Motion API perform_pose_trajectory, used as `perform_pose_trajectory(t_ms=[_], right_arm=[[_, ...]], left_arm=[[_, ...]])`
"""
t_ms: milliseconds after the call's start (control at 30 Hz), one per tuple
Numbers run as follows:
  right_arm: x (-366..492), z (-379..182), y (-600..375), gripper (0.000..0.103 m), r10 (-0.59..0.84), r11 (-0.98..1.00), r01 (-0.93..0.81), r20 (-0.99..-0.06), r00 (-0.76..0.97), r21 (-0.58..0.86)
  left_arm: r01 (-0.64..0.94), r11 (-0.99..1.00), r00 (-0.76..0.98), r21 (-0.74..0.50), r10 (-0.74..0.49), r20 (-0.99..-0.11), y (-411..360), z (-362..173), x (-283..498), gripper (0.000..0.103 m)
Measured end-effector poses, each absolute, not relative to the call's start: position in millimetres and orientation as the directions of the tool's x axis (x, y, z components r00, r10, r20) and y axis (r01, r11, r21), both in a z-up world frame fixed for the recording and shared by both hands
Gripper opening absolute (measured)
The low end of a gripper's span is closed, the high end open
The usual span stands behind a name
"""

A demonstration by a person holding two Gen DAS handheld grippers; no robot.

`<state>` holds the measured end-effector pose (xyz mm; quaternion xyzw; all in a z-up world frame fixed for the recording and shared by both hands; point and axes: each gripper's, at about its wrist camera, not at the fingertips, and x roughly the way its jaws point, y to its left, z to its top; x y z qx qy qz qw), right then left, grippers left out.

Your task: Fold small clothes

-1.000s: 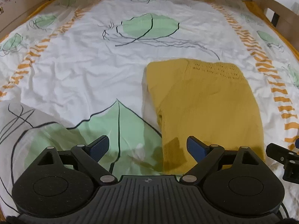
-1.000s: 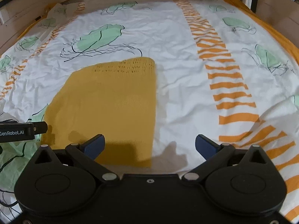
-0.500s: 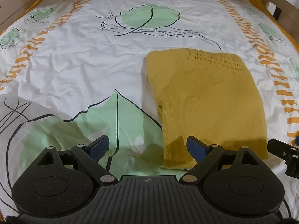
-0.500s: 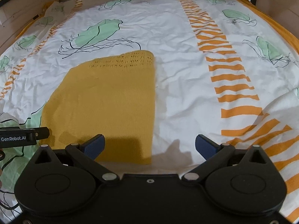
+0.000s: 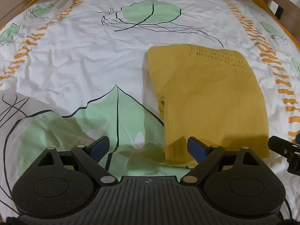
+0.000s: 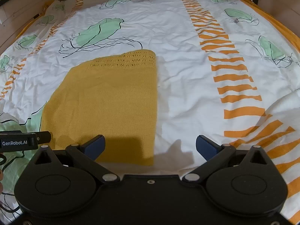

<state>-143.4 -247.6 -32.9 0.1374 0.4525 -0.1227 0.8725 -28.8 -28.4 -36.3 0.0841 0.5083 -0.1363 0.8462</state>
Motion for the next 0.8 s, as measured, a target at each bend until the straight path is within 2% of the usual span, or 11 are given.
perform_pose_trajectory(t_ms=[800], right_arm=[[-136.6,-33.5,-244.7,0.102,-0.074,0.937,0.323,-0.828,0.556,0.133]], left_arm=[[0.316,0.949,0.436,0.009,-0.137,-0.890,-27.2,-37.7,-27.4,0.090]])
